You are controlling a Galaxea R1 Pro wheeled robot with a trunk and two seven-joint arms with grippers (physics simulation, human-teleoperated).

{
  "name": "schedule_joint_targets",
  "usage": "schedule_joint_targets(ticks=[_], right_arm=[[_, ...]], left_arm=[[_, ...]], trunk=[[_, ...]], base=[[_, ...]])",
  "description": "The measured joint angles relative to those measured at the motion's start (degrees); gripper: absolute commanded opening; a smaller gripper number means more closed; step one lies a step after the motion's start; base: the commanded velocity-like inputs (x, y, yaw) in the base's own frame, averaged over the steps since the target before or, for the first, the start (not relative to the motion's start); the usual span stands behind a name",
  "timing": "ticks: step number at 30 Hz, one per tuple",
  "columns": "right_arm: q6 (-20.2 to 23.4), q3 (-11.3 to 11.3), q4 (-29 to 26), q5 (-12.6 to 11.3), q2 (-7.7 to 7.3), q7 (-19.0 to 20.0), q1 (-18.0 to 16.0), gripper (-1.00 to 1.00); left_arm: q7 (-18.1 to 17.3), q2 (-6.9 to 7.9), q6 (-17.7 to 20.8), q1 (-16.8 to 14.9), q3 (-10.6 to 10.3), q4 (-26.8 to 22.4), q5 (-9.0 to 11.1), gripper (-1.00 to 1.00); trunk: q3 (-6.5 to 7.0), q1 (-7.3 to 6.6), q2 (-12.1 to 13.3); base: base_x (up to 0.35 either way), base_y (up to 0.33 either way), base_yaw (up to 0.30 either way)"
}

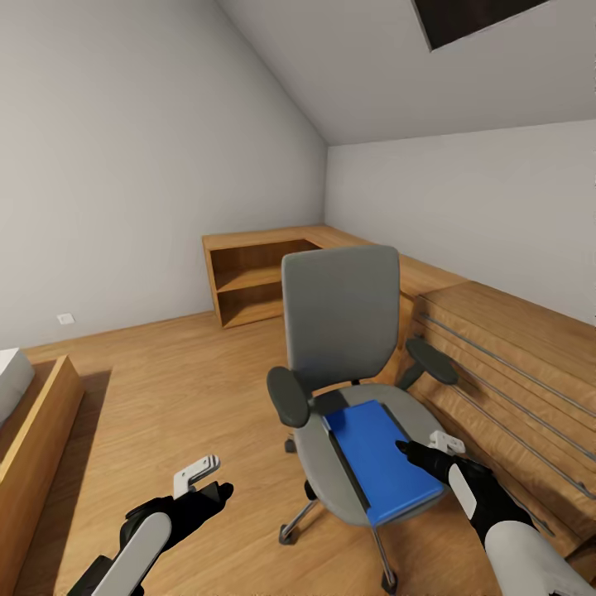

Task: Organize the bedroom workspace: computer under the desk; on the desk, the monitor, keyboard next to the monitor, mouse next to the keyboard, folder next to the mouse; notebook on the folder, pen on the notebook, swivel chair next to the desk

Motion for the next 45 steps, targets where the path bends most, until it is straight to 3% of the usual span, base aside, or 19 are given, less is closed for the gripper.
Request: schedule_joint_targets(ticks=[45], right_arm=[[-0.01, -0.13, 0.88, 0.03, -0.02, -0.06, 0.00, 1.00]], left_arm=[[-0.09, 0.00, 0.09, 0.01, -0.07, 0.01, 0.11, 1.00]], trunk=[[0.00, 0.00, 0.00]], base=[[-0.042, 0.055, 0.000]])
